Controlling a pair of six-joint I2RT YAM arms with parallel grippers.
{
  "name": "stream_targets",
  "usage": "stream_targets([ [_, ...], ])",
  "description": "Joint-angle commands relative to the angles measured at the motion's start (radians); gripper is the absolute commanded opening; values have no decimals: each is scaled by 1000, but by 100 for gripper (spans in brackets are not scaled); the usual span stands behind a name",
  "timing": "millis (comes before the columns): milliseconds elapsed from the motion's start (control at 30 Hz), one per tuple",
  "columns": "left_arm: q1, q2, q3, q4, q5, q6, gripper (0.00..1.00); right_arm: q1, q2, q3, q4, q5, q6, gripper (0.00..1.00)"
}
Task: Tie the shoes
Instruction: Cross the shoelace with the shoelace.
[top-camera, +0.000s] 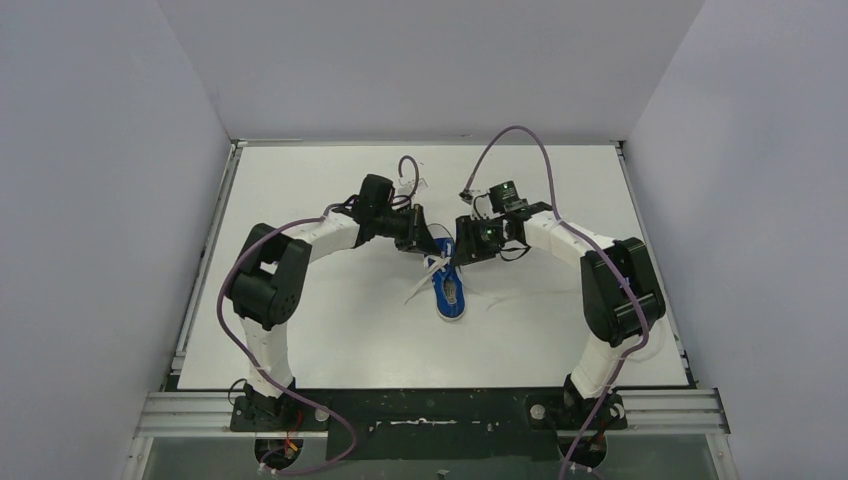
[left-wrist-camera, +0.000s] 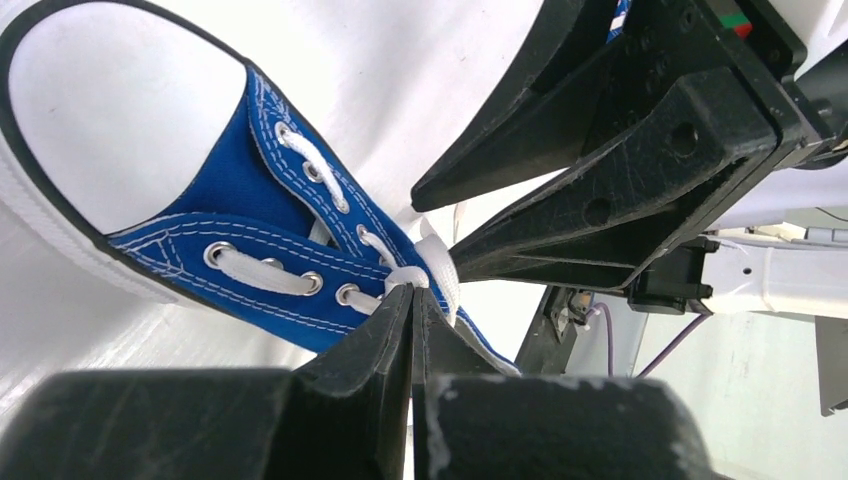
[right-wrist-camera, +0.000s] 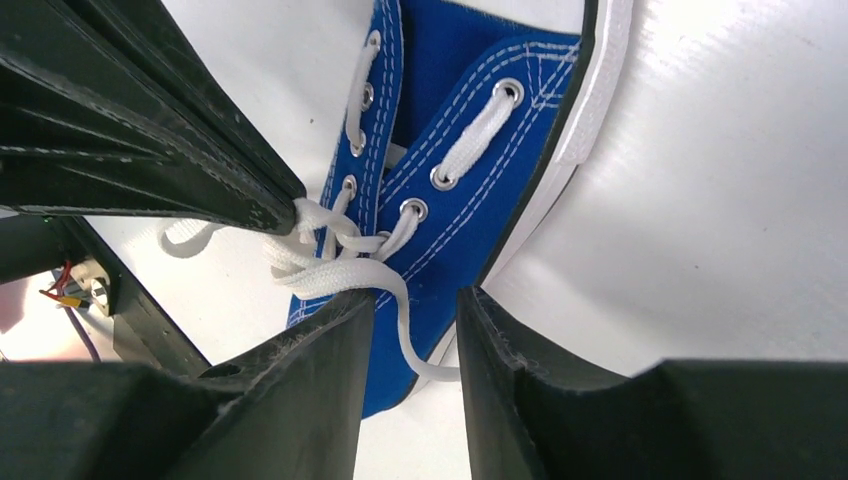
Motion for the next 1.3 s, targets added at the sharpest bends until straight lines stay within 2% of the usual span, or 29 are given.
stream_targets([
  [0,1,-37,4,93,51,-11,0,-6,-31,5,101,-53,18,36],
  [133,3,-30,11,93,62,-14,0,-5,-19,10,130,-67,41,27],
  [267,7,-26,18,98,67,-23,0,-2,-12,1,148,-119,55,0],
  [767,6,-31,11,55,53,8,0,24,7,-39,205,-120,113,0],
  [900,6,-30,21,-7,40,35,17,24,17,-30,207,-113,121,0],
  [1033,-2,-37,28,-58,19,83,28,25,22,-27,202,-107,121,0],
  [1133,-13,-36,42,-116,1,133,31,24,22,-29,202,-105,122,0],
  [1267,-26,-27,57,-181,-12,182,31,25,22,-35,207,-107,130,0],
])
